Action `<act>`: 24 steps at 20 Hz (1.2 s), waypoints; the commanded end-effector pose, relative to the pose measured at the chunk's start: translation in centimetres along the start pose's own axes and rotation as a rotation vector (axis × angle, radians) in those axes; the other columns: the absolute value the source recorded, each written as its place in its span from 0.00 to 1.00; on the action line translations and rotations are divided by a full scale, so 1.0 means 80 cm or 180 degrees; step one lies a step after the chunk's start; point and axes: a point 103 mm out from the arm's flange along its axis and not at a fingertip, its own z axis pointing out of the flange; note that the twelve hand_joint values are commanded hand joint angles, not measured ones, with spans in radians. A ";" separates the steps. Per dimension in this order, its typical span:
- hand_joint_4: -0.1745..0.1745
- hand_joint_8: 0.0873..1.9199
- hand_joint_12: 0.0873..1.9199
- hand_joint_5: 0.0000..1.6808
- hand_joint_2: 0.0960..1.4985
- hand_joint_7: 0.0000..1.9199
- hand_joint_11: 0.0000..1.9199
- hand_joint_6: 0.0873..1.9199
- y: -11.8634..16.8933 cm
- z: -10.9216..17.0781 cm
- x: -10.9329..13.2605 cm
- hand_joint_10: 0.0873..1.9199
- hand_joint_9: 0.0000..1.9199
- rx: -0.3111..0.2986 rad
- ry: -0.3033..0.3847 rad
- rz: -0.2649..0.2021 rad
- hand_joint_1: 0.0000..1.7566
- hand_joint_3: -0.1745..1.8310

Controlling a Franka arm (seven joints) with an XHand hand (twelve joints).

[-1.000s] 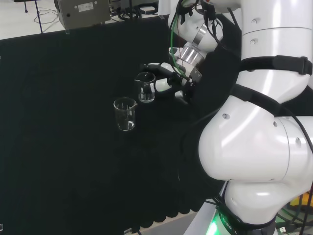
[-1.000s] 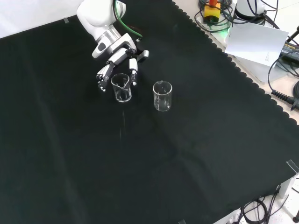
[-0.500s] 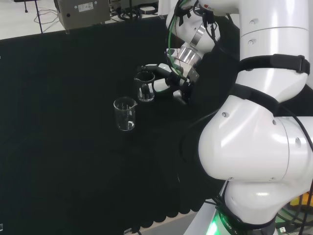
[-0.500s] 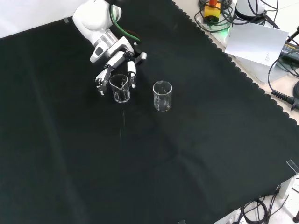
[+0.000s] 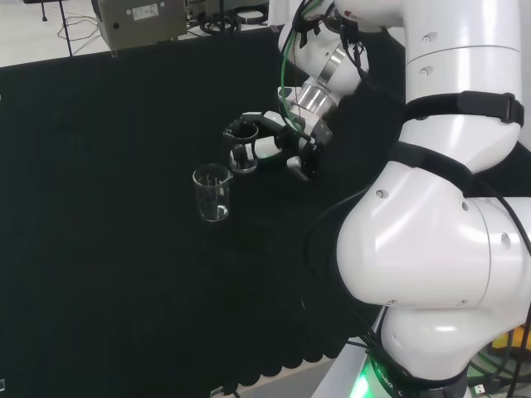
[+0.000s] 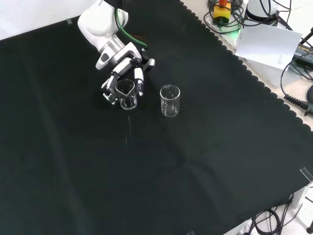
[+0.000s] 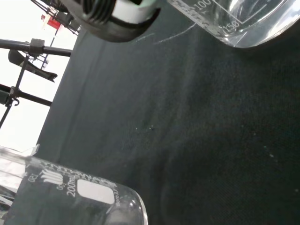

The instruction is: Pick up the beaker on the right.

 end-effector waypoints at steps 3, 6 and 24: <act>0.40 0.40 0.71 0.29 0.56 0.23 0.01 0.63 0.001 0.008 -0.005 0.28 0.28 -0.0034 0.0105 0.0049 0.60 0.00; 0.41 0.41 0.70 0.31 0.58 0.24 0.02 0.62 0.021 0.035 0.005 0.28 0.30 -0.0122 0.0075 0.0151 0.62 0.00; 0.00 0.00 0.34 0.90 0.65 0.82 0.71 0.00 -0.062 -0.144 0.032 0.01 0.86 -0.1092 -0.0355 -0.0010 0.75 0.00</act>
